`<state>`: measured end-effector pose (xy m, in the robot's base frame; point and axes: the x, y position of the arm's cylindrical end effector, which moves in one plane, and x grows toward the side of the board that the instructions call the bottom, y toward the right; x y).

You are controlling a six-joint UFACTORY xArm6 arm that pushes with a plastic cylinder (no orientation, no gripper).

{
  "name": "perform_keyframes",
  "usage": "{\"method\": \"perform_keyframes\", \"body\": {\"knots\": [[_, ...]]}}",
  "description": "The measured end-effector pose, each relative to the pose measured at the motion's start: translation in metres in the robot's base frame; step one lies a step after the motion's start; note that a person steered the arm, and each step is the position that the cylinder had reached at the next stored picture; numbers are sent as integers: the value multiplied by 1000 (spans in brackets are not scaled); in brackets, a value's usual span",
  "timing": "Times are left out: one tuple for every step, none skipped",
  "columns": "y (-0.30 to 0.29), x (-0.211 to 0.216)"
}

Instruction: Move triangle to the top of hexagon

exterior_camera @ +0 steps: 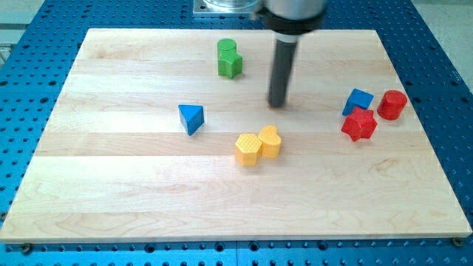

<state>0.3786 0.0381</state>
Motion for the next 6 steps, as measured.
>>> {"method": "perform_keyframes", "body": {"knots": [[-111,-4],[-188,6],[-181,48],[-159,79],[-144,73],[-112,63]]}}
